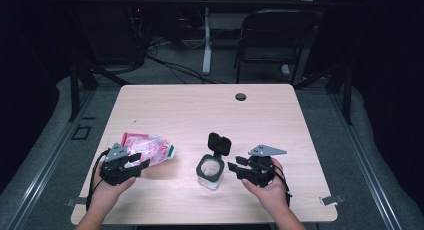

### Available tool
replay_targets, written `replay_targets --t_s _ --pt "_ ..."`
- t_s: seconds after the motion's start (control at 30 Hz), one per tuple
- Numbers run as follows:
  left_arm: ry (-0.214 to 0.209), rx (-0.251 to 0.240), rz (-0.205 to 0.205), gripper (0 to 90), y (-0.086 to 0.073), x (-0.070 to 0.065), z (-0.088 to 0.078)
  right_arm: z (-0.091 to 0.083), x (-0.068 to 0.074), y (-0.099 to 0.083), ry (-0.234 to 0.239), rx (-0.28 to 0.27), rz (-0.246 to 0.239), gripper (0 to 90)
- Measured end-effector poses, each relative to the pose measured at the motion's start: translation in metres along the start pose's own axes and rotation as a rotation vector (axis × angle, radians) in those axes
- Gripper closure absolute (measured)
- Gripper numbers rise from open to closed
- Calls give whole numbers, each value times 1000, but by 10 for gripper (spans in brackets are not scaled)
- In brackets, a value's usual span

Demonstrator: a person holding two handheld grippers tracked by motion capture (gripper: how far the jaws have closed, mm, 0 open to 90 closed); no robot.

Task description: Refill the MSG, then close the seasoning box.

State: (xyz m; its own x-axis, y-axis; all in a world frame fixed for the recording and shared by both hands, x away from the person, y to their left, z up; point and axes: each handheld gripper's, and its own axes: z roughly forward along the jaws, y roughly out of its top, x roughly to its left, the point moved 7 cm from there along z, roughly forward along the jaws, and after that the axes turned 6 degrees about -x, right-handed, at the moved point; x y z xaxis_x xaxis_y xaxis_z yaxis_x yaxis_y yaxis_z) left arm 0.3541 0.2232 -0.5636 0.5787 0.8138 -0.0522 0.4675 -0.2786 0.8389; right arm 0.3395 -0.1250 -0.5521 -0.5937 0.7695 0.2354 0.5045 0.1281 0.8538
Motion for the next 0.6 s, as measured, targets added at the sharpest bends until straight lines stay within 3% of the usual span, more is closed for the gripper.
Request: replay_targets --t_s 0.17,0.3,0.6 --pt "22 7 4 513 -3 7 2 -1 -3 -1 -3 -24 -11 564" --pt "38 18 32 488 -5 10 5 -1 -4 -4 -1 -27 -15 564" --pt "56 40 85 483 -8 6 9 -3 -8 -5 -7 -33 -12 560"
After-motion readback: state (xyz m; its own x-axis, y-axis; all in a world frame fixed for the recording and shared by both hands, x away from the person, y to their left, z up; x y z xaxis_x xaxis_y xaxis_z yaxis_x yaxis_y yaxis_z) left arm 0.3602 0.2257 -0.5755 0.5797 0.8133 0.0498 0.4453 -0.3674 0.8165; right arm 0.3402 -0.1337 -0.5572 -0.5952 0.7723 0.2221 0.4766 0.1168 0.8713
